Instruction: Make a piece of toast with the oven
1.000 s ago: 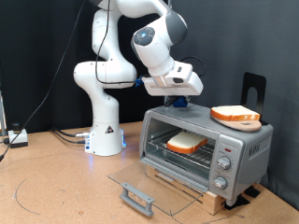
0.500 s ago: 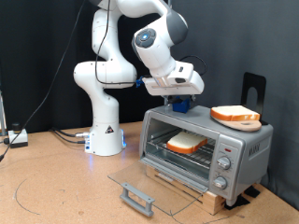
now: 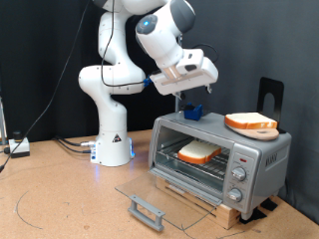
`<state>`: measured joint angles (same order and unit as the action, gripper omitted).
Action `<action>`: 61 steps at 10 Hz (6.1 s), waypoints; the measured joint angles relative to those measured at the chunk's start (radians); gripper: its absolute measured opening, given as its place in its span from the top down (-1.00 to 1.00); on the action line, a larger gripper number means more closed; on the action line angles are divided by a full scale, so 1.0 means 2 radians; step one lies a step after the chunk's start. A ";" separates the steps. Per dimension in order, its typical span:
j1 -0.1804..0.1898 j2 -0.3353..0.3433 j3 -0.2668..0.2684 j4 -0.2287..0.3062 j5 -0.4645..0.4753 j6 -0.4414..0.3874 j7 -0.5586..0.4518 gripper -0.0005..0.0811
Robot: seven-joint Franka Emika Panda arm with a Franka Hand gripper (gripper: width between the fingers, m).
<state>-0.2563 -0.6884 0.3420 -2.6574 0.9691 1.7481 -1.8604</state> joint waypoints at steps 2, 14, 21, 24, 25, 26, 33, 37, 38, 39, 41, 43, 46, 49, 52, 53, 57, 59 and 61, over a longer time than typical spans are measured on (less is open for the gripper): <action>-0.003 0.000 -0.030 0.017 -0.003 -0.035 0.000 -0.99; -0.144 0.032 -0.075 0.022 -0.118 0.062 -0.001 -0.99; -0.204 0.057 -0.002 0.040 -0.162 0.124 0.292 -0.99; -0.206 0.062 -0.003 0.055 -0.159 0.031 0.372 -0.99; -0.207 0.069 -0.003 0.067 -0.150 -0.010 0.426 -0.99; -0.210 0.077 -0.004 0.077 -0.134 -0.038 0.479 -0.99; -0.240 0.108 -0.030 0.097 -0.056 -0.146 0.739 -0.99; -0.285 0.136 -0.039 0.099 -0.126 -0.065 0.787 -0.99; -0.292 0.145 -0.039 0.099 -0.149 -0.037 0.784 -0.99; -0.295 0.153 -0.035 0.103 -0.157 -0.026 0.781 -0.99; -0.295 0.156 -0.036 0.102 -0.137 -0.023 0.781 -0.99; -0.296 0.187 -0.035 0.111 -0.137 -0.014 0.792 -0.99; -0.297 0.271 -0.035 0.166 -0.204 -0.065 0.811 -0.99; -0.298 0.343 -0.038 0.210 -0.228 -0.050 0.812 -0.99; -0.297 0.379 -0.035 0.211 -0.221 0.079 0.852 -0.99; -0.297 0.380 -0.035 0.213 -0.222 0.062 0.845 -0.99; -0.302 0.411 -0.040 0.245 -0.234 -0.158 0.868 -0.99; -0.295 0.437 -0.032 0.232 -0.258 -0.150 0.875 -0.99; -0.283 0.442 -0.025 0.206 -0.269 -0.094 0.875 -0.99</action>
<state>-0.8220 0.1955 0.2924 -2.2463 0.4313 1.5605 -0.1105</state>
